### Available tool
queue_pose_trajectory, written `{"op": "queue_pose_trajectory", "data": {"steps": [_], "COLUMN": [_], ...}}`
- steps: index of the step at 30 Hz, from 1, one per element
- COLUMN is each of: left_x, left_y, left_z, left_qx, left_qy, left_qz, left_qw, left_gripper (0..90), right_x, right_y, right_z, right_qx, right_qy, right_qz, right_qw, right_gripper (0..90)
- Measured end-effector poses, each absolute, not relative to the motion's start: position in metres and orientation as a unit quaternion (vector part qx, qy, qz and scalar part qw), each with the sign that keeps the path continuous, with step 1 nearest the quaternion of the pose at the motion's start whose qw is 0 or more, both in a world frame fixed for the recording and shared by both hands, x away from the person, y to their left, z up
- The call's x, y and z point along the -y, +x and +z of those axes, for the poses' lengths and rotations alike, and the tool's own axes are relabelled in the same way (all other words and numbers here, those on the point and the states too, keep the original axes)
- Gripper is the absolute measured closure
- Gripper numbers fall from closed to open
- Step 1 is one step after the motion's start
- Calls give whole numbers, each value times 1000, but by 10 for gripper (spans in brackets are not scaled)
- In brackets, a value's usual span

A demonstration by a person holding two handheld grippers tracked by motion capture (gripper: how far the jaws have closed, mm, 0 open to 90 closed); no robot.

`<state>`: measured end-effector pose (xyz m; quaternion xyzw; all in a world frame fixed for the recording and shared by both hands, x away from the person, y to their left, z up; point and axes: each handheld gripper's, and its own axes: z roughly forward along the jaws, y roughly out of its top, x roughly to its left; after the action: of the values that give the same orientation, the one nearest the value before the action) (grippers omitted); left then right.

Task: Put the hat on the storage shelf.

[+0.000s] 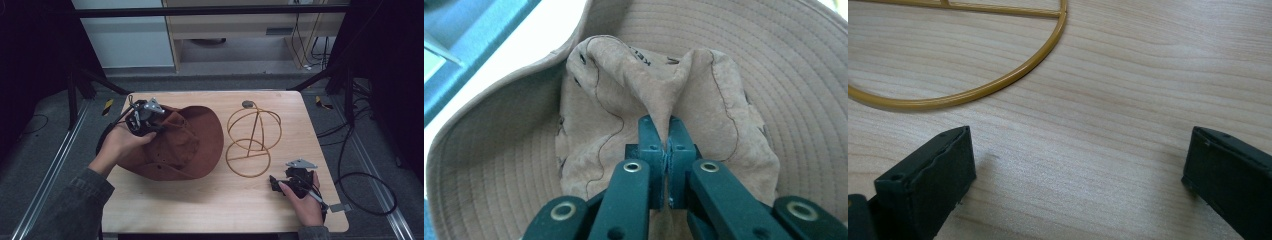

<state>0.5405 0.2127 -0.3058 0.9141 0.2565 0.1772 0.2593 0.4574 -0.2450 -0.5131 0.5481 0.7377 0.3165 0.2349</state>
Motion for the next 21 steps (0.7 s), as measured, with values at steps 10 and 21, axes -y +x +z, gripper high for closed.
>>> {"op": "queue_pose_trajectory", "data": {"steps": [10, 21], "left_x": [-224, -235], "left_y": [517, 501], "left_z": [-284, -271], "left_qx": [-240, -233], "left_qy": [914, 911], "left_qz": [191, 204], "left_qw": [266, 274], "left_gripper": [883, 883], "right_x": [245, 245], "right_y": [457, 457], "right_z": [-513, -513], "right_qx": [-737, -737], "right_qy": [550, 550], "right_qz": [317, 317], "right_qw": [235, 234], "right_gripper": [4, 4]}}
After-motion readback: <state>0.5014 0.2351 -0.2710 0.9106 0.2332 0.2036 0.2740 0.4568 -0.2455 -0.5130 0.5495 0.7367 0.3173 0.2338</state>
